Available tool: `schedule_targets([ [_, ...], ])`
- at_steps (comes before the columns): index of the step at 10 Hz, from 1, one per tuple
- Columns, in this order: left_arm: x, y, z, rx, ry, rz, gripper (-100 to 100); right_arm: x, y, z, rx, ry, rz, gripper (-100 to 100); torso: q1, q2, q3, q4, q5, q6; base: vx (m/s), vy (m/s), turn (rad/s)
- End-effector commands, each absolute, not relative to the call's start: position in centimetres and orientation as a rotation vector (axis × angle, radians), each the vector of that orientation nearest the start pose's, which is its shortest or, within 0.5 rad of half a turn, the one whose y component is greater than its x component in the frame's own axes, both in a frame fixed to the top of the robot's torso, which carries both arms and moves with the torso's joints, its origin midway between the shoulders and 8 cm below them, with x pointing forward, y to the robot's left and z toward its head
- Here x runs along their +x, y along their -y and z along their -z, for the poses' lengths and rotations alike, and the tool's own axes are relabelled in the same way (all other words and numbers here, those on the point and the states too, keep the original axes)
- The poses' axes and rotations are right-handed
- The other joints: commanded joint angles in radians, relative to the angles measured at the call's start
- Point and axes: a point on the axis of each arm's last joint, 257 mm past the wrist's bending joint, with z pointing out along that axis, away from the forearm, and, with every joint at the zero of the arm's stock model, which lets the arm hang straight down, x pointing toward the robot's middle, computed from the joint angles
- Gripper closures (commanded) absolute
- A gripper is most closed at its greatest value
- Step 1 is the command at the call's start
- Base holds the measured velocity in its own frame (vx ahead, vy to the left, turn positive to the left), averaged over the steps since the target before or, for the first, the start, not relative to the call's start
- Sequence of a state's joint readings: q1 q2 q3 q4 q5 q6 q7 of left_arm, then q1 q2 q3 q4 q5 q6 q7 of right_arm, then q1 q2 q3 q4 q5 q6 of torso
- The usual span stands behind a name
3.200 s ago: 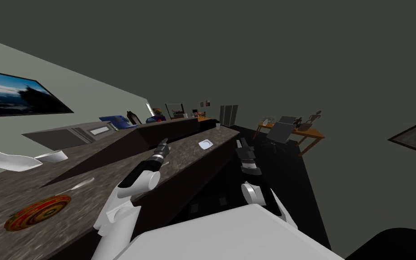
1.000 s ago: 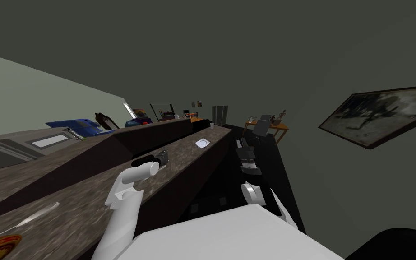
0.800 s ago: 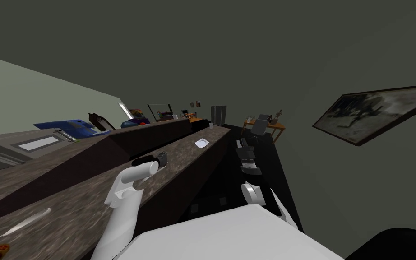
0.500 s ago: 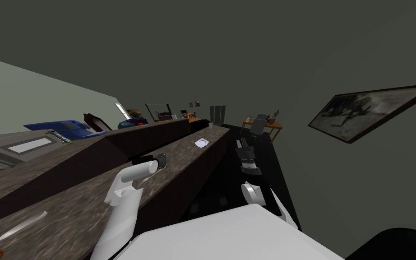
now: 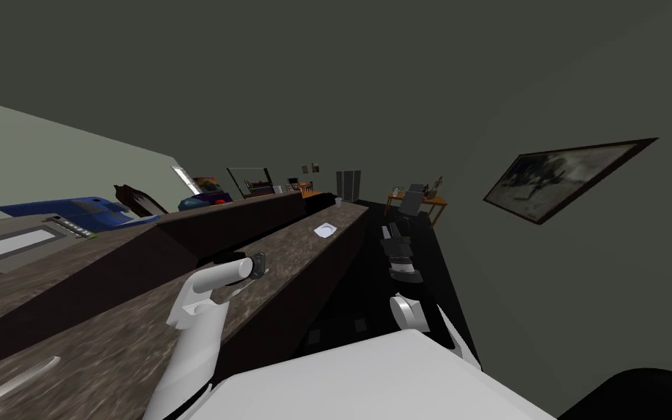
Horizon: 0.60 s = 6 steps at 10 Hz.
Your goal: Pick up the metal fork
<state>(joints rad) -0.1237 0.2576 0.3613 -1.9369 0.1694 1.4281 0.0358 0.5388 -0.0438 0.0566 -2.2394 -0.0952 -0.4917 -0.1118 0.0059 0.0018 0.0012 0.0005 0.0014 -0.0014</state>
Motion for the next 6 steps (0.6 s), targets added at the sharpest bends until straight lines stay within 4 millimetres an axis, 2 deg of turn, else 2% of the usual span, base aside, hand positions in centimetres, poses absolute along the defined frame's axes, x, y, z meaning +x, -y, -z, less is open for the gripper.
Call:
schedule_targets([
  [1, 44.1, -41.1, 27.0, -2.032, -1.524, 0.492, -100, 35.1, 27.4, 1.0, 0.814, -0.614, -1.485, 0, 0.000, 0.000, 0.000, 0.000, 0.000, 0.000, -0.008, 0.037, -0.004],
  [6, 41.0, -42.9, 29.5, -2.212, -1.527, 0.345, -100, 35.1, 27.4, 1.0, 0.815, -0.614, -1.485, 0, -0.001, -0.001, 0.000, 0.000, 0.000, 0.000, -0.024, 0.060, -0.097],
])
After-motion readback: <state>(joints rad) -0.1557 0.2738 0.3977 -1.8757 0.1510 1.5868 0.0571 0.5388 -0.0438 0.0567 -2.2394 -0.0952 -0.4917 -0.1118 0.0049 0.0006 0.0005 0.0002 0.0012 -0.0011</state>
